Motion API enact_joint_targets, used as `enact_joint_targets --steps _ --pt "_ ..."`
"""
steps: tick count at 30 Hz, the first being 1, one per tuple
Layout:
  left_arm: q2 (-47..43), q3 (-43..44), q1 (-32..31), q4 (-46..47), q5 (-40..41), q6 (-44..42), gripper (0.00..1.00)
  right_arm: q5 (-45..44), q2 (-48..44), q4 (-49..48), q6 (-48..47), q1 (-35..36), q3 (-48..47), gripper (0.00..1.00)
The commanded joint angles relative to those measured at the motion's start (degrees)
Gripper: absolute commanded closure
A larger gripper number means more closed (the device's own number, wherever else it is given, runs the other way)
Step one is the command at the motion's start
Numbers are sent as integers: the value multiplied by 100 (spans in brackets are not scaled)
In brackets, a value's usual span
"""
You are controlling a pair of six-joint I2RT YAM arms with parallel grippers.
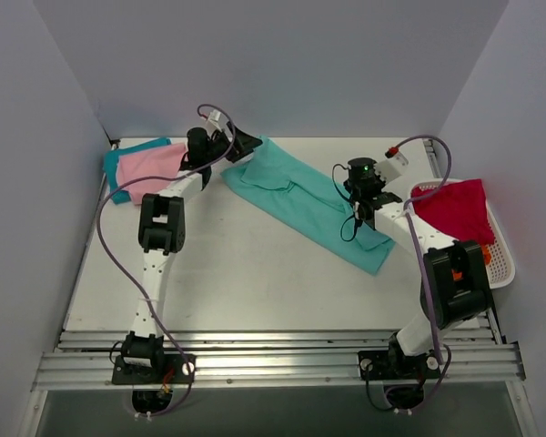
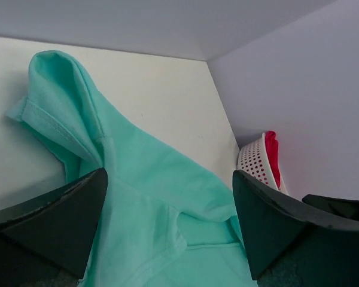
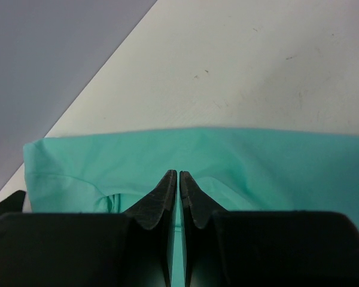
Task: Fold and stack the t-shirts
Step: Fold the tshirt
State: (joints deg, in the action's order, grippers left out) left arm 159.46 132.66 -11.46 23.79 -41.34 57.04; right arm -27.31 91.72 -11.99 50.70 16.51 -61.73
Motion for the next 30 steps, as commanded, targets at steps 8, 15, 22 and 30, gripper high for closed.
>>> enact_joint_targets --steps 8,15,22,30 --pt "-4720 -3043 733 -57 3145 -1941 6 -248 -690 -190 -236 115 434 97" --pt "-6479 -5678 -477 -392 4376 -2223 4 -494 -1305 178 -60 264 706 96" --pt "-6639 -7393 -2455 -613 5380 -740 11 -810 -2377 889 -60 414 672 94" --pt "-6130 -7413 -4363 -1000 6463 718 11 -890 -3555 1479 -157 484 619 65"
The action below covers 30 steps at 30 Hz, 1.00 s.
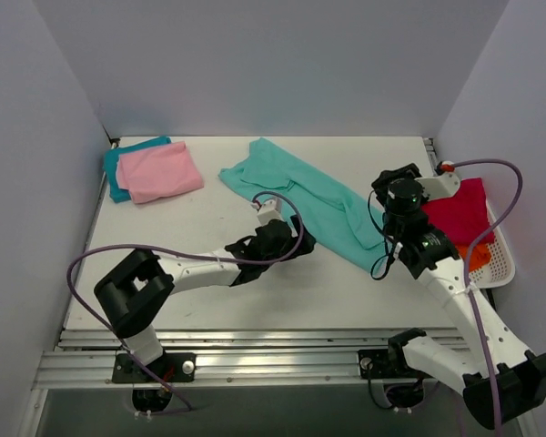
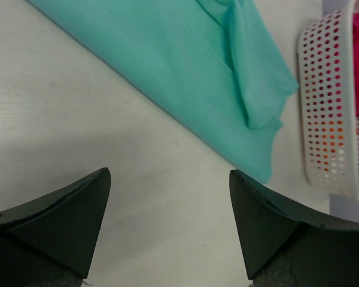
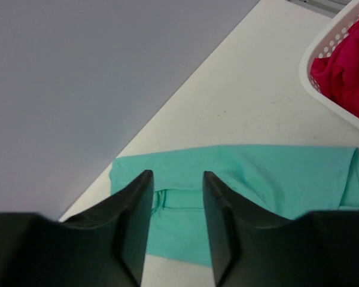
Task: Fold and stack the t-shirts
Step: Fold the tshirt
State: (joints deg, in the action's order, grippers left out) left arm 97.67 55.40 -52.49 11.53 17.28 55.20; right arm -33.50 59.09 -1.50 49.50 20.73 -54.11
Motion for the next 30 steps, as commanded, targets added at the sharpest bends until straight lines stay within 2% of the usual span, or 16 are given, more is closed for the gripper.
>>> enact_joint_targets --steps 1,3,9,16,25,26,30 --pt "146 357 -497 210 645 1079 11 -289 -423 492 -45 63 -153 60" --pt "453 410 -718 420 733 1351 12 -394 -556 693 -45 63 -188 52" --pt "1296 998 -1255 578 654 1634 12 -737 -1083 1116 -45 63 -249 50" --pt "2168 1991 -1264 394 400 1380 12 -886 -1488 1196 -72 71 -179 49" --pt "3232 3178 -1237 -62 13 1309 18 -1036 -1409 1108 -98 63 -83 49" --pt "3267 3223 -1237 -72 -5 1309 19 -1045 -1409 1073 -98 63 -56 49" --pt "3416 3311 -1185 -107 -93 1335 36 -1106 -1409 1038 -116 54 -3 49"
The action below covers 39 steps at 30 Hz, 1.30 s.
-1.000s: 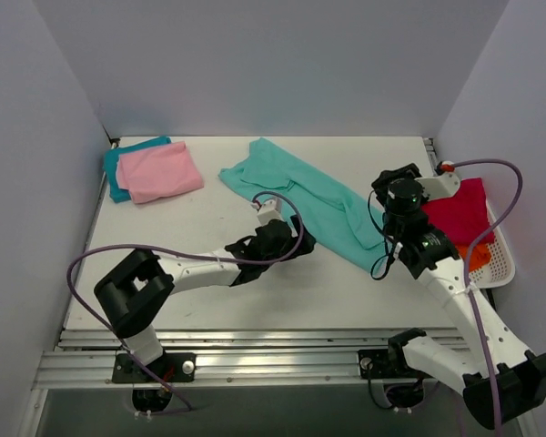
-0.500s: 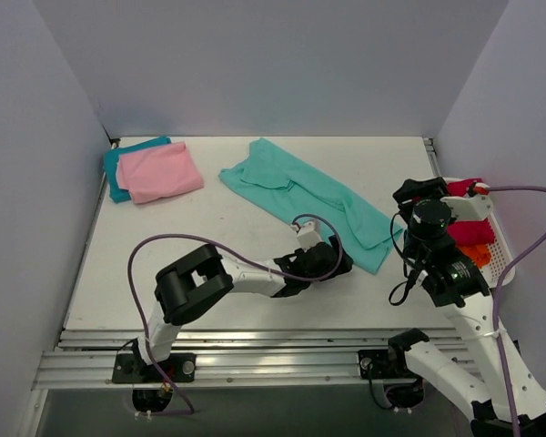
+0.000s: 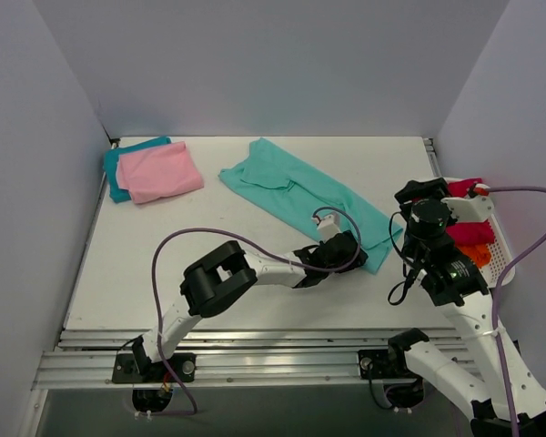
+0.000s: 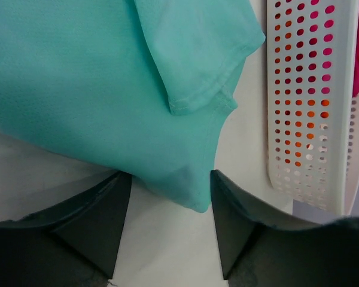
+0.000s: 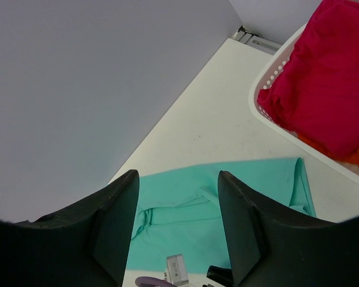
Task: Fold and stack the t-shirts
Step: Fold the tshirt
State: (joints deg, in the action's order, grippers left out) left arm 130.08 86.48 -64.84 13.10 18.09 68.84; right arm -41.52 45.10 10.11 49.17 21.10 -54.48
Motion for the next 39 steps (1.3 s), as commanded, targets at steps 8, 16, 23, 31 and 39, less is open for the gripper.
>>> enact_joint_targets --steps 8,16,23,31,39 --pt "448 387 208 -300 -508 -19 80 -348 -116 -158 -92 -1 95 48" --pt "45 -577 507 113 -430 -309 98 -322 -107 -193 -74 -10 157 49" --pt "-1658 -3538 1052 702 98 -336 98 -24 130 -588 -30 -10 306 49" --pt "-3488 -5623 1210 -78 1258 -161 98 372 710 -940 -30 78 341 51" --pt "-5246 -6326 1175 -2046 1830 472 97 785 807 -1406 40 315 693 51"
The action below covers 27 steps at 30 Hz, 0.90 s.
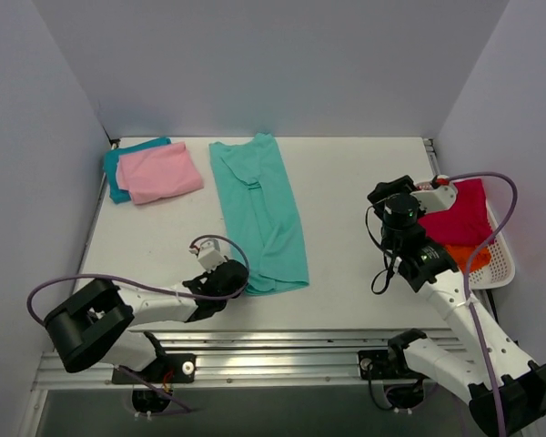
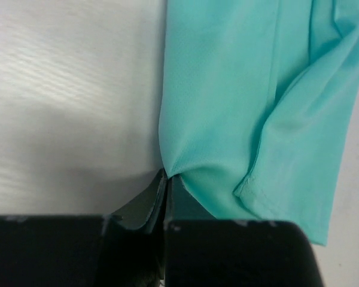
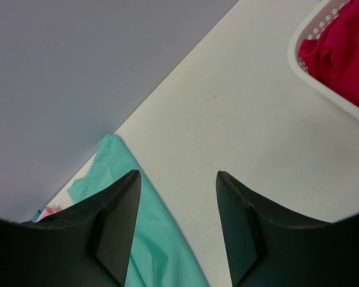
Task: Fold and stack the t-shirts
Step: Fold the tshirt
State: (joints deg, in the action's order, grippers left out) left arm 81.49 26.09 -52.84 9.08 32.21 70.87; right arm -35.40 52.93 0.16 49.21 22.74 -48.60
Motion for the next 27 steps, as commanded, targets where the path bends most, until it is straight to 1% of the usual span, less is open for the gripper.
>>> enact_joint_targets --steps 1,2,3,4,5,6,7,8,11,12,14,15,17,18,19,21,22,26,27 --pt "-545 -314 -25 -1838 583 417 97 234 33 -482 53 204 166 50" --pt "-860 -341 -42 -2014 646 506 93 235 51 -500 62 344 193 50" --pt "-1020 -358 -34 -2494 725 628 89 209 95 -508 71 415 210 50" --pt "-1204 -376 -42 -2708 839 751 82 183 112 -500 88 494 263 49" --pt "-1571 -402 -51 -2849 988 753 69 148 139 -517 97 573 289 49" --pt "-1740 -420 -51 -3025 1033 727 36 138 191 -509 97 721 307 46" --pt "-2081 -446 -68 -3157 1129 622 16 138 253 -491 115 888 368 43" --pt "-2259 -438 -95 -3228 1182 577 8 138 288 -482 124 986 421 33" --pt "-2812 -333 -156 -3588 1279 411 1 130 420 -377 150 1398 596 18" --pt "-2910 -315 -165 -3606 1253 288 4 130 429 -298 229 1739 667 14" --pt "-3086 -193 -262 -3929 1288 330 4 121 420 -263 325 2127 973 13" --pt "-3104 -148 -297 -4036 1314 348 4 51 394 -184 413 2486 1088 13" --pt "-3131 -86 -358 -4282 1323 471 4 42 359 -166 694 2804 1508 14" --pt "-3140 -104 -376 -4283 1289 506 4 103 367 -331 791 2980 1668 15" --pt "-3157 -121 -411 -4248 1262 498 4 155 394 -455 966 3312 1843 16" --pt "-3148 -235 -525 -4108 1218 559 4 235 630 -675 1169 3613 2186 18" --pt "-3140 -279 -552 -4046 1183 620 3 209 753 -693 1300 3893 2232 19" --pt "-2955 -376 -684 -3774 1191 770 2 112 1604 -842 1661 4369 2267 24" --pt "-2912 -376 -701 -3712 1191 770 2 121 1737 -1051 1671 4440 2276 29"
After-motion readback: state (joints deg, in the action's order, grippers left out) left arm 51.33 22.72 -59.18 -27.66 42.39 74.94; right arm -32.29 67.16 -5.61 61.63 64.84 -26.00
